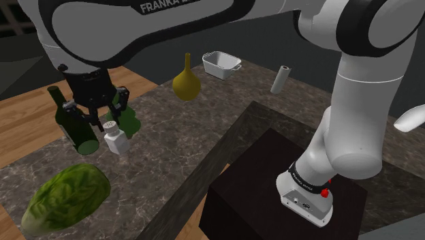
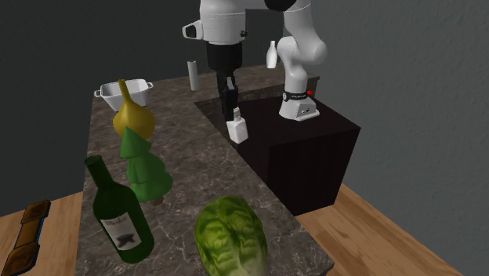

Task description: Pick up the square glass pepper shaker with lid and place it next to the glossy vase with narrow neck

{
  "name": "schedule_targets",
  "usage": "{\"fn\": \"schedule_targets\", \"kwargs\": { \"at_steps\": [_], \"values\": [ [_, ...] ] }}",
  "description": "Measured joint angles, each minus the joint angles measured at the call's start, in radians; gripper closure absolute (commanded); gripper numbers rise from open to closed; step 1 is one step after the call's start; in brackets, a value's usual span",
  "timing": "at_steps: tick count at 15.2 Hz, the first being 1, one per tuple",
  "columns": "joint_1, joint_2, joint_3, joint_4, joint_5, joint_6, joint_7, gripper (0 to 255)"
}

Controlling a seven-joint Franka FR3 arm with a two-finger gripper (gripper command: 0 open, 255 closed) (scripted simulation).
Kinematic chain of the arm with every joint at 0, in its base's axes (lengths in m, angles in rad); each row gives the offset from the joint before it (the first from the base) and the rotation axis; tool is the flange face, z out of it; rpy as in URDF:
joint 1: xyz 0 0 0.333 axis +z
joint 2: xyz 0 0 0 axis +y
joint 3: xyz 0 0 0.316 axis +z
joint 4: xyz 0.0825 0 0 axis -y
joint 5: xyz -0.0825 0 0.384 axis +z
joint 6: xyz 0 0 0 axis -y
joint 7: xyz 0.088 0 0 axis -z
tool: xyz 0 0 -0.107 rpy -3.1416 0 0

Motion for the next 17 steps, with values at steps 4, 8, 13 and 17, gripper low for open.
{"fn": "schedule_targets", "kwargs": {
  "at_steps": [4,8,13,17],
  "values": [
    [0.003,-0.006,0.003,0.046,0.004,-0.051,-0.002,255],
    [0.008,-0.008,0.005,0.097,0.006,-0.103,-0.005,255],
    [0.014,-0.008,0.007,0.165,0.007,-0.171,-0.007,255],
    [0.025,0.004,0.008,0.237,0.003,-0.231,-0.007,255]
  ]
}}
